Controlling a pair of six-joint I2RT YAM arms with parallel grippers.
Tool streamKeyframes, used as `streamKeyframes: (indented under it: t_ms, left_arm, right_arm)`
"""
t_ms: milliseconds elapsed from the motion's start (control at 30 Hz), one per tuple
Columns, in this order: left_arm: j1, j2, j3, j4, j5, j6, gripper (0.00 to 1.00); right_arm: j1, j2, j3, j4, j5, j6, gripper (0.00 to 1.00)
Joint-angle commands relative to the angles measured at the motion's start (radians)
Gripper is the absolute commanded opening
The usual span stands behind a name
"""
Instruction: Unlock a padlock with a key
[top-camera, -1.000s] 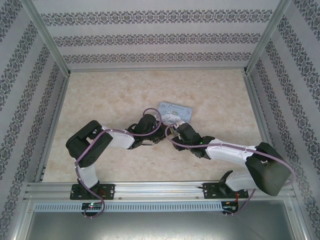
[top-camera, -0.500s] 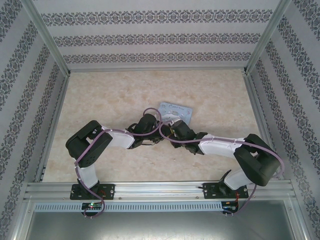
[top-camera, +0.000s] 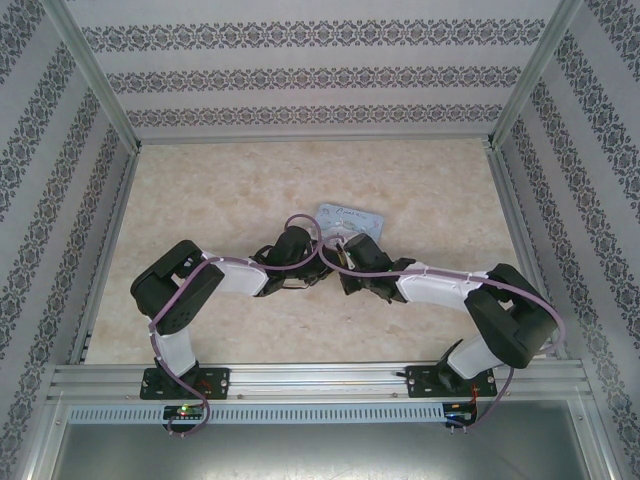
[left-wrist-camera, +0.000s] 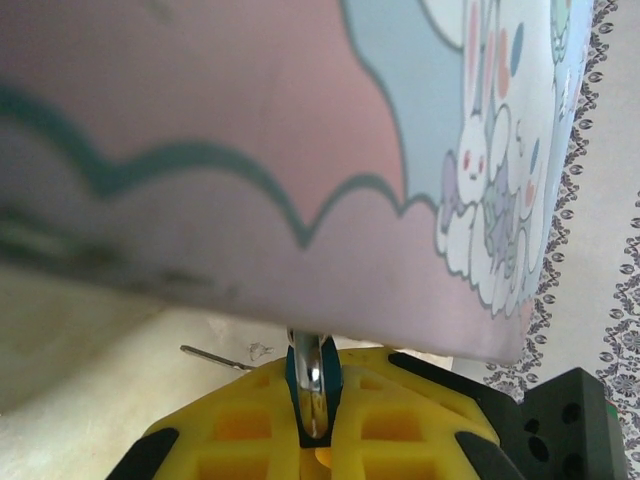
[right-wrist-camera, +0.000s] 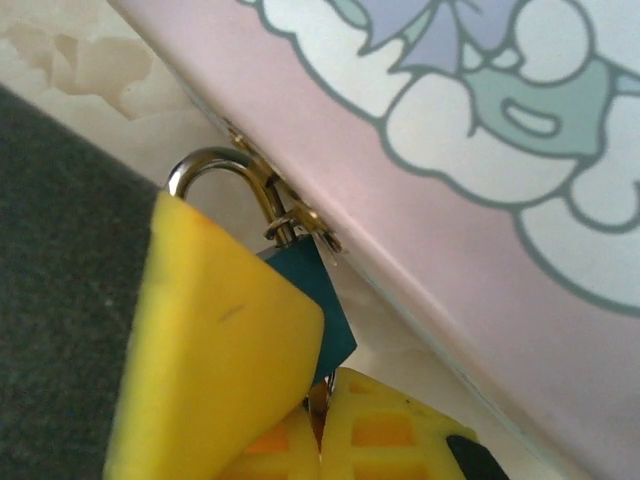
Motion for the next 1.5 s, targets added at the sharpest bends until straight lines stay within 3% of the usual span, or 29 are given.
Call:
streamKeyframes:
  t_ms: [0,67,233,433,767,867,1033,1100,1233,1467]
  left_arm:
    - [-0.006,-0.011,-0.015,-0.054,0.049,-0.020,0.00]
    - [-0.007,-0.006,-0.013,-0.049,0.044,-0.023,0.00]
    - [-0.005,-0.001,-0.004,-0.058,0.039,-0.011,0.00]
    - [-0.006,0.000,-0.007,-0.082,0.037,0.019,0.00]
    - [-0.006,-0.002,-0.009,-0.106,0.045,0.074,0.00]
    - [-0.006,-0.011,-0.013,-0.123,0.050,0.096,0.11]
    - [-0.005,-0.057,-0.044,-0.131,0.044,0.118,0.50]
    - [-0.005,-0.085,-0.056,-0.145,0.034,0.127,0.60]
    - [-0.002,-0.152,-0.054,-0.203,0.007,0.157,0.73]
    - [0.031,-0.239,-0.005,-0.341,-0.043,0.224,0.87]
  right_arm:
    - [-0.033,-0.065,0.009,0.075,-0.109,0.056,0.03]
    - [-0.039,-0.092,-0.003,0.059,-0.132,0.066,0.29]
    - [-0.091,-0.182,-0.085,0.068,-0.178,0.142,0.42]
    - [-0.172,-0.241,-0.155,0.141,-0.256,0.253,0.45]
    - [-0.209,-0.158,-0.141,0.258,-0.332,0.348,0.45]
    - [-0.224,-0.122,-0.135,0.296,-0.340,0.367,0.45]
    - [-0.249,-0.079,-0.110,0.336,-0.346,0.393,0.44]
    - [-0.256,-0.064,-0.095,0.342,-0.346,0.398,0.44]
    - [-0.276,-0.032,-0.062,0.351,-0.361,0.406,0.44]
    - [-0.311,-0.009,-0.041,0.376,-0.415,0.398,0.44]
